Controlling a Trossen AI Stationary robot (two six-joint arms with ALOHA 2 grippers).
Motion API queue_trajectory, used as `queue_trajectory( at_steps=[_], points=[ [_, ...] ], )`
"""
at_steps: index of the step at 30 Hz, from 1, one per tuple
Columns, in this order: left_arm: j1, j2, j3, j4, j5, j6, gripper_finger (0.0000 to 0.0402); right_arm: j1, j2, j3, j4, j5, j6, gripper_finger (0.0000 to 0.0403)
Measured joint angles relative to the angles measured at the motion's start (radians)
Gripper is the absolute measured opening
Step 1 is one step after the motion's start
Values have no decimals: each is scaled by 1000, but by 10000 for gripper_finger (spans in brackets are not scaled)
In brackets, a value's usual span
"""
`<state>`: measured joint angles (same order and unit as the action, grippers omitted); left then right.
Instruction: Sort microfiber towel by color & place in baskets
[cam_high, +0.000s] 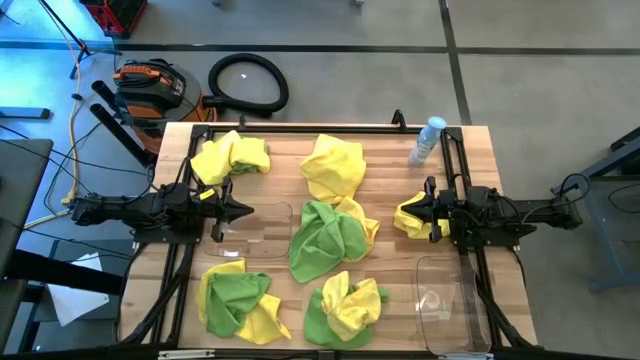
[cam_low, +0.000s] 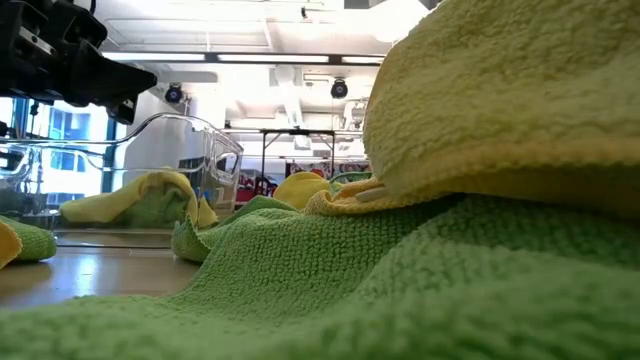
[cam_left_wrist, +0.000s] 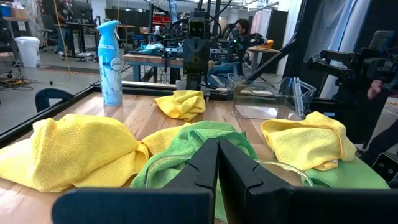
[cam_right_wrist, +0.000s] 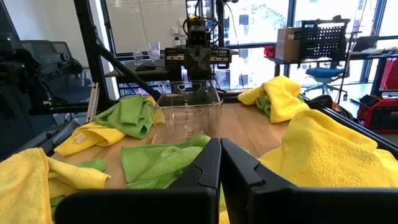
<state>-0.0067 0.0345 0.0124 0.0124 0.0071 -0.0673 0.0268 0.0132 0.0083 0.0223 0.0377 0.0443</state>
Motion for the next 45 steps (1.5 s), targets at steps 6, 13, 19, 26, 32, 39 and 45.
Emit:
queue_trajectory(
  at_steps=[6, 13, 19, 26, 32, 39, 45],
  points=[
    [0, 0, 0, 0, 0, 0, 1, 0, 0, 0, 0, -4, 0, 0],
    [0, 0, 0, 0, 0, 0, 1, 0, 0, 0, 0, -2, 53, 0],
    [0, 0, 0, 0, 0, 0, 1, 0, 0, 1, 4, 13, 165, 0],
    [0, 0, 0, 0, 0, 0, 1, 0, 0, 69, 26, 14, 227, 0],
    [0, 0, 0, 0, 0, 0, 1, 0, 44, 236, 27, 93, 161, 0],
    [0, 0, 0, 0, 0, 0, 1, 0, 318, 545, -28, 179, 53, 0],
    [0, 0, 0, 0, 0, 0, 1, 0, 651, 860, -324, 319, 55, 0]
  ],
)
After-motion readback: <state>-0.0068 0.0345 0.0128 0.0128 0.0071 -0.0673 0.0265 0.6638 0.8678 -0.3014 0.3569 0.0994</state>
